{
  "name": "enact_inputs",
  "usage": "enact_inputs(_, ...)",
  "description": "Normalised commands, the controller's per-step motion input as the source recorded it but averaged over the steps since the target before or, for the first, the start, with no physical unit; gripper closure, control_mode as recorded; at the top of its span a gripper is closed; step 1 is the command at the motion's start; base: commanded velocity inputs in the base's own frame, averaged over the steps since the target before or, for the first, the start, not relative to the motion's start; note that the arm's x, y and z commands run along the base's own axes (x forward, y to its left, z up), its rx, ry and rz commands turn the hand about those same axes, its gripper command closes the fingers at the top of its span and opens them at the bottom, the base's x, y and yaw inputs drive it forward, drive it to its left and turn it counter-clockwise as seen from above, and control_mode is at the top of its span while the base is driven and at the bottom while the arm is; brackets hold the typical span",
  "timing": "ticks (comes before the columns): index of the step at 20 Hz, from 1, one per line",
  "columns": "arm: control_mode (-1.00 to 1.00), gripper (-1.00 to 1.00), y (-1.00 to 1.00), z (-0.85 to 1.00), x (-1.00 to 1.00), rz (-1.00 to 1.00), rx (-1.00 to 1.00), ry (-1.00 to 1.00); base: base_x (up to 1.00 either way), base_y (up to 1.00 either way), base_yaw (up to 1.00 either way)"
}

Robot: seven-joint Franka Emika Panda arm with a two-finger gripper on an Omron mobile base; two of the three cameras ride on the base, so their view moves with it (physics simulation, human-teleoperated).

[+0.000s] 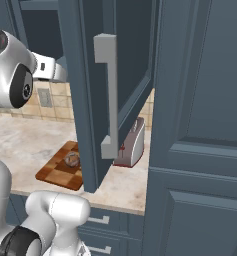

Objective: Pick the bread, place it on the cutting board, pick the jam, place it on the counter, and close the cabinet.

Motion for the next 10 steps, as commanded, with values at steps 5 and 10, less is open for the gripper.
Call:
enact_inputs(5, -1.0, -1.0, -0.06, 0.05, 0.33, 0.0, 0.0, 0.0, 0.0, 0.0, 0.0)
enact_inputs(10, -1.0, -1.0, -0.03, 0.01, 0.29, 0.0, 0.0, 0.0, 0.0, 0.0, 0.0)
